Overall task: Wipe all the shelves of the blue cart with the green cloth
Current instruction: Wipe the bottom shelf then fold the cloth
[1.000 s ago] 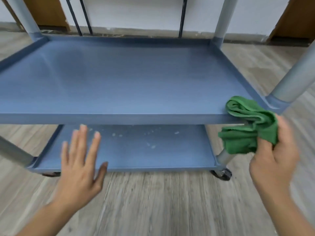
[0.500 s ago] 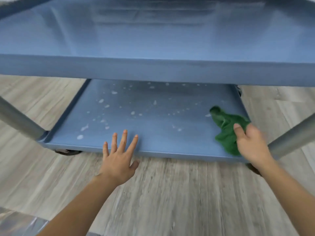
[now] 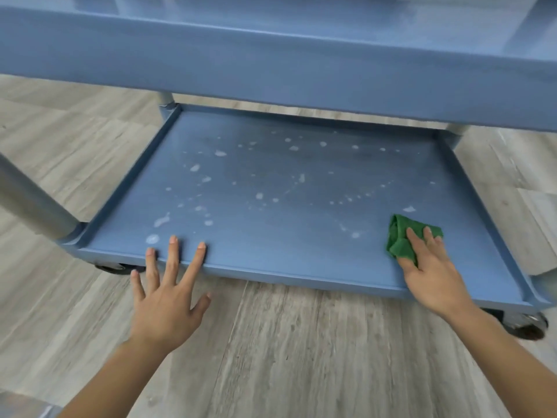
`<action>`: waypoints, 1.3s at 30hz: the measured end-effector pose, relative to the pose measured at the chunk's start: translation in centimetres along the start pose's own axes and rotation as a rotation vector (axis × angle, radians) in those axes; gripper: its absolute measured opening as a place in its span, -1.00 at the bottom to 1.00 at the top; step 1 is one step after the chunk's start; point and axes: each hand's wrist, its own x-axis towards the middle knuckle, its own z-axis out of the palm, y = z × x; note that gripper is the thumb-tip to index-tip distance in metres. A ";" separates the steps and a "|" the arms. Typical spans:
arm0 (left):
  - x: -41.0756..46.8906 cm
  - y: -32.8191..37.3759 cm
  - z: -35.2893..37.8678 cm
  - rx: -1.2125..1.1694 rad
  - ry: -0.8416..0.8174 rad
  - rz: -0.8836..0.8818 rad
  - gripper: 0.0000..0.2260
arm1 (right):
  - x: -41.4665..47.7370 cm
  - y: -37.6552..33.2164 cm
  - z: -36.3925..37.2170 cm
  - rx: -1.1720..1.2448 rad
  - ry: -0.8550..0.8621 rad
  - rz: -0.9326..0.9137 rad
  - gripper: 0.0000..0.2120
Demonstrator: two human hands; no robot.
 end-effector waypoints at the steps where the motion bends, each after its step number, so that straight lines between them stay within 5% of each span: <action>1: 0.1 -0.6 0.0 0.005 0.004 0.004 -0.17 | -0.2 -1.3 0.7 -0.004 -0.001 -0.011 -0.42; 16: 1.3 -10.9 -2.4 0.030 -0.024 -0.088 -0.02 | -6.1 -30.9 14.8 -0.111 -0.100 -0.464 -0.33; 25: -0.5 -14.9 -3.8 -0.132 0.043 -0.077 -0.12 | -8.7 -43.7 20.1 -0.108 -0.165 -0.698 -0.32; 33: -1.5 -13.3 -4.3 -0.185 0.085 -0.083 -0.14 | -8.2 -42.7 19.6 -0.196 -0.157 -0.859 -0.35; 39: -2.0 -10.1 -3.5 -0.129 0.015 -0.075 -0.16 | -7.1 -35.2 16.5 -0.195 -0.129 -0.883 -0.35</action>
